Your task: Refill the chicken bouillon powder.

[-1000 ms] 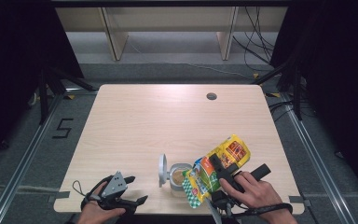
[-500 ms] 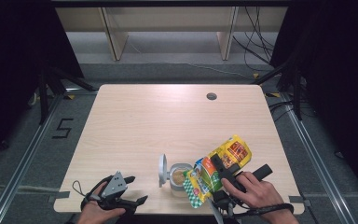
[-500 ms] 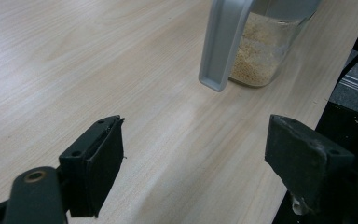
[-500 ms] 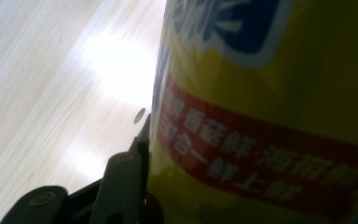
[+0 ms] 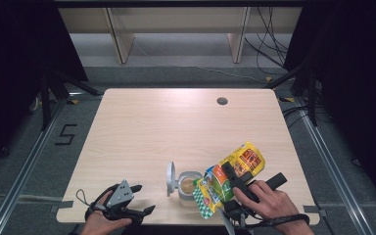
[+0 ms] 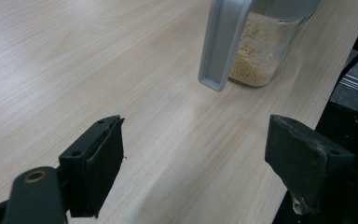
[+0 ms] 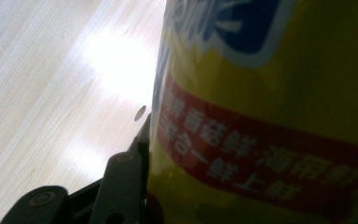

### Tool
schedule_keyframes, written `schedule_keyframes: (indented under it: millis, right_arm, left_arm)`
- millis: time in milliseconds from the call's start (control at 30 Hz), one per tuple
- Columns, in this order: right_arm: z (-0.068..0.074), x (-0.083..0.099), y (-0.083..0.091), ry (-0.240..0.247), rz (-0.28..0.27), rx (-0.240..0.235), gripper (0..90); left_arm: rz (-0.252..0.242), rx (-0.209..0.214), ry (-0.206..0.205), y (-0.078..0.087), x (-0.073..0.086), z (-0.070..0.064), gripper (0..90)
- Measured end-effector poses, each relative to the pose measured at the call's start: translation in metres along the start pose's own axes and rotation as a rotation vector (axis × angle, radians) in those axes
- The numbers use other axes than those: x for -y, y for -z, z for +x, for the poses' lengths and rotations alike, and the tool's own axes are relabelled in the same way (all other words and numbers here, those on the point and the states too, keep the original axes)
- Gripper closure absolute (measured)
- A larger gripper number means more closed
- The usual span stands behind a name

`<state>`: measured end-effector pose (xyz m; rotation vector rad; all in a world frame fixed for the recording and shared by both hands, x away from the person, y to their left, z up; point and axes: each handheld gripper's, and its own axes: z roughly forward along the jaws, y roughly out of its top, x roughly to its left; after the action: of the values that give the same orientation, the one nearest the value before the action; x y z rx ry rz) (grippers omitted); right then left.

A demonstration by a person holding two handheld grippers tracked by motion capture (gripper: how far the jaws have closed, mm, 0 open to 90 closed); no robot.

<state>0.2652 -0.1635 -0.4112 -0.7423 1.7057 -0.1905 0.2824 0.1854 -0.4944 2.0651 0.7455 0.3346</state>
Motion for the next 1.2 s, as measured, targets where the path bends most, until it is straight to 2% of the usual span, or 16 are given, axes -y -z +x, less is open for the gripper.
schedule_keyframes:
  millis: [67,100,133,233,267,333,367,400,433,467,633,733,800,1067,1167,1200]
  right_arm:
    - [0.000,0.000,0.000,-0.006,-0.001,-0.004,60.5]
    - [0.001,0.001,0.001,-0.026,0.000,-0.001,60.5]
    - [0.000,0.002,0.001,-0.013,-0.006,0.001,60.5]
    - [0.001,0.002,0.001,-0.038,-0.002,0.001,60.5]
    - [0.000,0.003,0.001,-0.026,-0.007,0.003,60.5]
    - [0.001,0.003,0.001,-0.042,-0.004,0.000,60.5]
    - [0.001,0.003,0.001,-0.024,-0.004,-0.001,60.5]
    - [0.003,0.002,0.003,-0.062,0.003,-0.004,60.5]
    - [0.001,0.003,0.002,-0.034,-0.011,0.000,60.5]
    - [0.001,0.003,0.003,-0.046,-0.013,0.001,60.5]
    - [0.002,0.003,0.002,-0.038,-0.003,-0.003,60.5]
    - [0.002,0.002,0.003,-0.024,0.004,-0.004,60.5]
    - [0.002,0.000,0.003,-0.017,0.005,-0.002,60.5]
    - [0.001,-0.008,0.002,0.017,0.001,-0.002,60.6]
    - [0.003,-0.009,0.000,0.005,0.002,-0.016,60.6]
    - [0.003,-0.008,0.000,0.003,0.001,-0.007,60.6]
  left_arm:
    - [-0.011,0.006,0.013,0.000,0.000,-0.001,18.9]
    - [0.012,-0.001,-0.014,0.001,0.000,0.002,18.9]
    - [0.016,-0.001,-0.012,0.001,0.000,0.002,18.9]
    - [-0.011,0.008,0.012,0.000,0.000,-0.001,18.9]
    - [0.012,-0.001,-0.014,0.001,0.000,0.001,18.9]
    - [0.012,0.002,-0.008,0.000,0.000,0.002,18.9]
    - [0.012,-0.002,-0.015,0.001,0.000,0.001,18.9]
    - [0.010,0.001,-0.012,0.001,0.000,0.001,18.9]
    - [0.013,0.012,-0.002,0.001,-0.001,0.001,18.9]
    - [0.016,0.001,-0.014,0.001,0.000,0.002,18.9]
    - [0.010,-0.007,-0.015,0.000,0.000,0.001,18.9]
    - [0.013,-0.004,-0.016,0.001,0.000,0.001,18.9]
    - [0.002,0.002,0.000,0.000,0.000,0.000,18.9]
    - [0.002,0.003,-0.002,0.000,0.000,0.000,18.9]
    - [0.015,-0.003,-0.016,0.001,0.000,0.001,18.9]
    - [0.013,-0.003,-0.016,0.000,0.000,0.001,18.9]
